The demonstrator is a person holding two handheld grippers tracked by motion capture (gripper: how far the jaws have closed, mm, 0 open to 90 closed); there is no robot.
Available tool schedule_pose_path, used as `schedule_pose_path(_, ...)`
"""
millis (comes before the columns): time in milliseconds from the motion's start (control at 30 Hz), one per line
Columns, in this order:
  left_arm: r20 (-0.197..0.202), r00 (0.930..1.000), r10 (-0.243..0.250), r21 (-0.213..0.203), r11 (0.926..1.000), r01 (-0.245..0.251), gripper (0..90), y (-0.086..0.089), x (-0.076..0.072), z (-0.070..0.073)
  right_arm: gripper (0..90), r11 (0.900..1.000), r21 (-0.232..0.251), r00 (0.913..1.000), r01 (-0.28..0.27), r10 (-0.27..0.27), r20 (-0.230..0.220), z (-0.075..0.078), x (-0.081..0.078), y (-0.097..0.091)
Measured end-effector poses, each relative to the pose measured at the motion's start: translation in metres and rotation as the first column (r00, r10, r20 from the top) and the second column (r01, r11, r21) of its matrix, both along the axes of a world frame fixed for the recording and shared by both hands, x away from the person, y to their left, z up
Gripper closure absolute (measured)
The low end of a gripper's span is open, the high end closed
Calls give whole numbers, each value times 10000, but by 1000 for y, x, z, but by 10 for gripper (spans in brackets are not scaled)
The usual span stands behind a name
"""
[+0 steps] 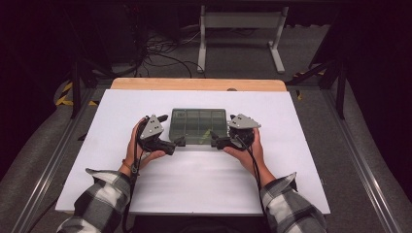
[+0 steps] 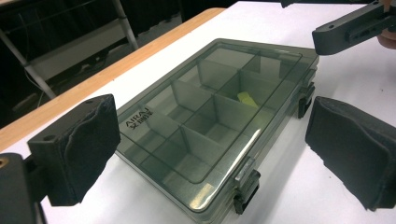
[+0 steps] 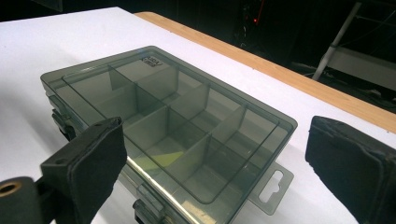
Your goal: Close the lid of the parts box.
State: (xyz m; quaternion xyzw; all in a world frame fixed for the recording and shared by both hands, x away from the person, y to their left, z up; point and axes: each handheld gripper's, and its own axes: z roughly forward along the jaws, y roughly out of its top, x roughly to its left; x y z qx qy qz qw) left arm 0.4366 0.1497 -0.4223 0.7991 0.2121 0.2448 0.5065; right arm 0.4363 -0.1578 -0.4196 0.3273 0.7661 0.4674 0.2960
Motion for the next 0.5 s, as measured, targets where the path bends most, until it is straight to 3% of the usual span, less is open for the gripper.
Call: schedule_pose_path(500, 432, 9990, -98, -92, 9999, 102, 45, 4, -15, 13, 58, 10000, -52, 9992, -58, 60, 395, 11, -11, -5)
